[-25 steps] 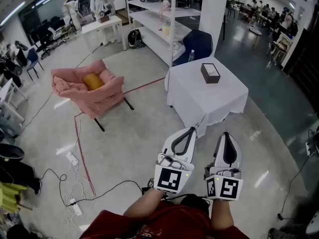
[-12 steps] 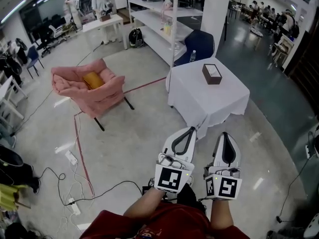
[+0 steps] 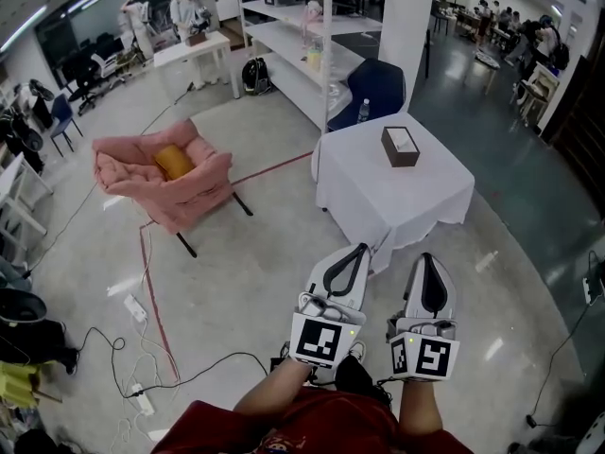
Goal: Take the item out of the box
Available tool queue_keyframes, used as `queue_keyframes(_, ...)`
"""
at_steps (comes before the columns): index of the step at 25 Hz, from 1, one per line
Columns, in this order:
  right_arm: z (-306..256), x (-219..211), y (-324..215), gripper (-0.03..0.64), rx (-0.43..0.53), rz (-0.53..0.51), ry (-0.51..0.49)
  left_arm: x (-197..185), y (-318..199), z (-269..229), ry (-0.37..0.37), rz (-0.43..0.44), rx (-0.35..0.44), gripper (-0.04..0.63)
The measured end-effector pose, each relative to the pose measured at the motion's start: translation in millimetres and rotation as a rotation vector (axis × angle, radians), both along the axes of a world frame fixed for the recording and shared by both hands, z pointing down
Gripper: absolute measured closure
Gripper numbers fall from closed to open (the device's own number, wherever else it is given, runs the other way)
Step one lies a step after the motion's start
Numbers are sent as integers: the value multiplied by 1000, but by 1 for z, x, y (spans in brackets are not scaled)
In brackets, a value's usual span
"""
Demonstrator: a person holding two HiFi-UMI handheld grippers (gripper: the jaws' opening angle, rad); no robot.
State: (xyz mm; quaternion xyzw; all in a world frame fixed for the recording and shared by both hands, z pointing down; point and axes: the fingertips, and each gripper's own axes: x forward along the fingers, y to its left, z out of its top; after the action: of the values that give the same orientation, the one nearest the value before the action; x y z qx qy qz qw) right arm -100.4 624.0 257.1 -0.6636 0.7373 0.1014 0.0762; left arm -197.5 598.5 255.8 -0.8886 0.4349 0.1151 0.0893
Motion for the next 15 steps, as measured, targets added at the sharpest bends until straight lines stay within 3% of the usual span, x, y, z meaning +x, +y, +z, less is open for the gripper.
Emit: queue_keyframes(15, -5, 78, -90, 617, -11, 13, -49, 75, -90, -9, -36, 9, -10, 594)
